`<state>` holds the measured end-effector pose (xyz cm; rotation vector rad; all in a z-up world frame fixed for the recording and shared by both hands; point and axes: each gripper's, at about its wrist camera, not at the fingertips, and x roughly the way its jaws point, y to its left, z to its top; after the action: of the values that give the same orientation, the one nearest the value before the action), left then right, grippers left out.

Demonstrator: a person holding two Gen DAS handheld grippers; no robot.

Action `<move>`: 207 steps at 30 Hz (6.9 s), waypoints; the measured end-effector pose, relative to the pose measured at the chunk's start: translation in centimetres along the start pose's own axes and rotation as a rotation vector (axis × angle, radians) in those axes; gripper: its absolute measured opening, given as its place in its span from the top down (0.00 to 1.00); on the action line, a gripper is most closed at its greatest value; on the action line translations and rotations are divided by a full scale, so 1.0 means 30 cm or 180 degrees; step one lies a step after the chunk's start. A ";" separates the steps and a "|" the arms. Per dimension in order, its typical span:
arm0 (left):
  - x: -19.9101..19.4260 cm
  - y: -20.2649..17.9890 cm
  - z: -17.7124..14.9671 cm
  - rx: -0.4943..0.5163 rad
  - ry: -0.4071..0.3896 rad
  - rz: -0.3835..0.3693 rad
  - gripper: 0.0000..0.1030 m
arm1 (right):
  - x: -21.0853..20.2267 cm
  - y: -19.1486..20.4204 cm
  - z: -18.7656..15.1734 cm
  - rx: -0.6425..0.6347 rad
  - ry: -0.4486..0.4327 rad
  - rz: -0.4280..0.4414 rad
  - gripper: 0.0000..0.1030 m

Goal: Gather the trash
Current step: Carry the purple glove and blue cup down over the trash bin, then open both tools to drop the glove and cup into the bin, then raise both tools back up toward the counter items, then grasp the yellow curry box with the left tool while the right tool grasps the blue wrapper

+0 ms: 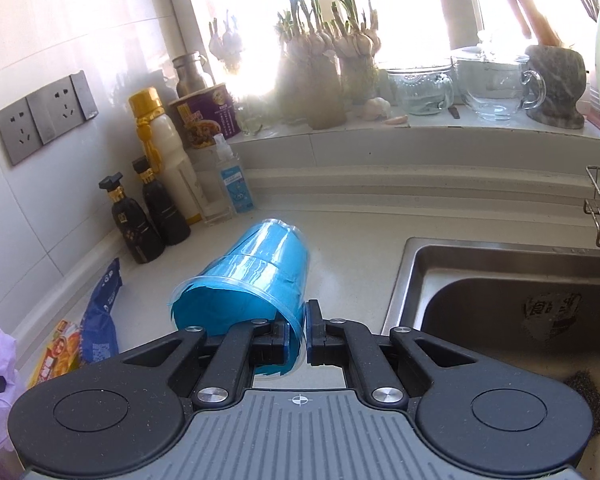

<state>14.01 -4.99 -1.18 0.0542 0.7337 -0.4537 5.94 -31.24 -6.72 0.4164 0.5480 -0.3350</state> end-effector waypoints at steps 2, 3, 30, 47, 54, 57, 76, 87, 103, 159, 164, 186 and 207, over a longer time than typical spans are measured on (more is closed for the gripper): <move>-0.024 0.007 -0.011 0.0006 0.0016 -0.0005 0.99 | -0.037 0.012 -0.011 -0.0007 -0.0002 0.0041 0.95; -0.035 0.011 -0.015 0.0012 0.0026 -0.0004 0.99 | -0.053 0.019 -0.017 -0.0016 -0.0006 0.0060 0.95; -0.274 0.208 -0.191 -0.0278 0.0273 0.0109 0.99 | -0.350 0.292 -0.208 -0.0322 0.0251 0.0813 0.95; -0.328 0.422 -0.439 -0.0615 0.0647 0.0314 0.99 | -0.374 0.559 -0.559 -0.0696 0.0979 0.1419 0.95; -0.312 0.507 -0.566 -0.0726 0.0904 0.0419 0.99 | -0.341 0.647 -0.727 -0.0818 0.1349 0.1500 0.95; -0.301 0.530 -0.620 -0.0755 0.1008 0.0453 0.99 | -0.314 0.663 -0.799 -0.0813 0.1527 0.1491 0.95; -0.155 0.617 -0.923 -0.0982 0.1763 0.0657 0.99 | -0.120 0.623 -1.194 -0.0653 0.2649 0.0977 0.95; -0.079 0.633 -0.992 -0.0981 0.2040 0.0774 0.99 | -0.025 0.614 -1.278 -0.0664 0.2937 0.0739 0.95; -0.014 0.625 -1.062 -0.0896 0.2257 0.0890 0.98 | 0.051 0.603 -1.335 -0.0432 0.3091 0.0653 0.93; -0.187 0.587 -0.891 -0.0808 0.1847 0.1019 0.03 | -0.205 0.671 -1.031 -0.0814 0.2290 0.0890 0.25; -0.236 0.574 -0.818 -0.0804 0.1694 0.1035 0.01 | -0.286 0.672 -0.941 -0.0836 0.2003 0.1016 0.22; -0.264 0.381 -0.335 -0.0394 0.0765 0.0705 0.01 | -0.347 0.541 -0.416 -0.0866 0.0622 0.0984 0.08; 0.253 0.279 -0.054 0.0238 0.0550 0.0354 0.01 | 0.227 0.475 -0.095 -0.0753 0.0523 0.1176 0.04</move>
<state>21.41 0.00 -8.29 0.2055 0.8786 -0.3728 16.07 -18.92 -8.63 0.3091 0.6494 0.1202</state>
